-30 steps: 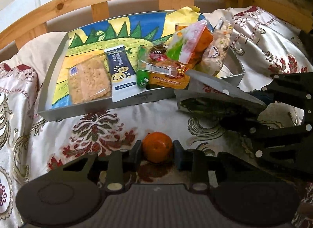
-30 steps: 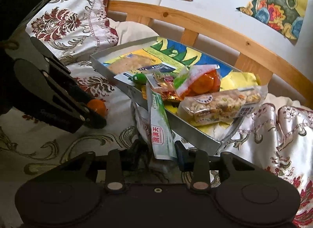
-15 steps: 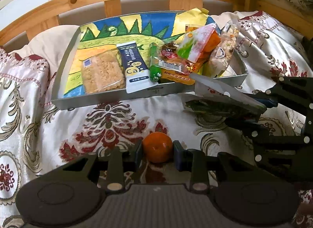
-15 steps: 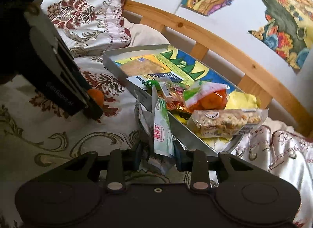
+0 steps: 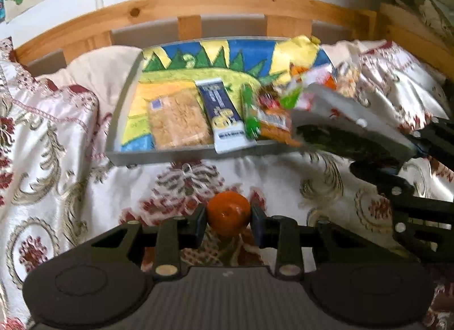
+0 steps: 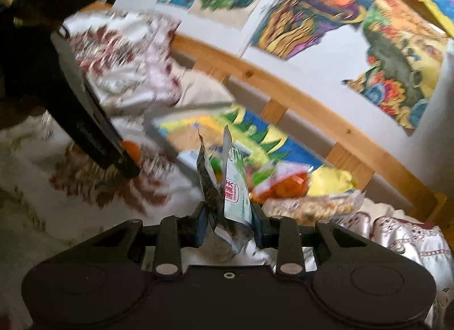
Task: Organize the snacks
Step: 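Lift and carry the white packet and mandarin over the dinosaur tray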
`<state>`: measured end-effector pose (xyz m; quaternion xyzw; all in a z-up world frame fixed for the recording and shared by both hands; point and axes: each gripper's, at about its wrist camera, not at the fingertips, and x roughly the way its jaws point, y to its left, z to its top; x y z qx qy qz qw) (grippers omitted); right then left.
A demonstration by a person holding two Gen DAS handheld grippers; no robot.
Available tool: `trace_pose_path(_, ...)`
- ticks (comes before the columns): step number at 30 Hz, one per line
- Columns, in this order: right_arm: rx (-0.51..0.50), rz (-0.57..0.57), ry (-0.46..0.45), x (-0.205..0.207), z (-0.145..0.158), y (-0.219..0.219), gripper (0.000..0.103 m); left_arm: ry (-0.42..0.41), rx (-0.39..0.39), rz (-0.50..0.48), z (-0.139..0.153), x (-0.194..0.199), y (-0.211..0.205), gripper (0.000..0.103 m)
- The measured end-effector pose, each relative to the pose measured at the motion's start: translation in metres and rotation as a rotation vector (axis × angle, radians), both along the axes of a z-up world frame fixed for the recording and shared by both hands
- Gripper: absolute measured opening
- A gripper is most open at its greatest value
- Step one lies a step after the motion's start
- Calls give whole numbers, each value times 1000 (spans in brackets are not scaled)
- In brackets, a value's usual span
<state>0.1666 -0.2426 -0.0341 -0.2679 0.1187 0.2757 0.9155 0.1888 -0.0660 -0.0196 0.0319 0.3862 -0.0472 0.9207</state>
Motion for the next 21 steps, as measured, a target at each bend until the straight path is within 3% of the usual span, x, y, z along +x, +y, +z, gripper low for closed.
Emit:
trace_pose_path(9, 153, -175, -112, 35, 24, -5, 34, -103, 51, 6, 36, 53, -9, 36)
trace_pose_path(14, 252, -308, -90, 76, 40, -14, 34, -155, 24, 24, 48, 100, -28, 36)
trace_pose_path(21, 264, -344, -36, 109, 36, -18, 34, -136, -30, 50, 39, 147, -50, 36)
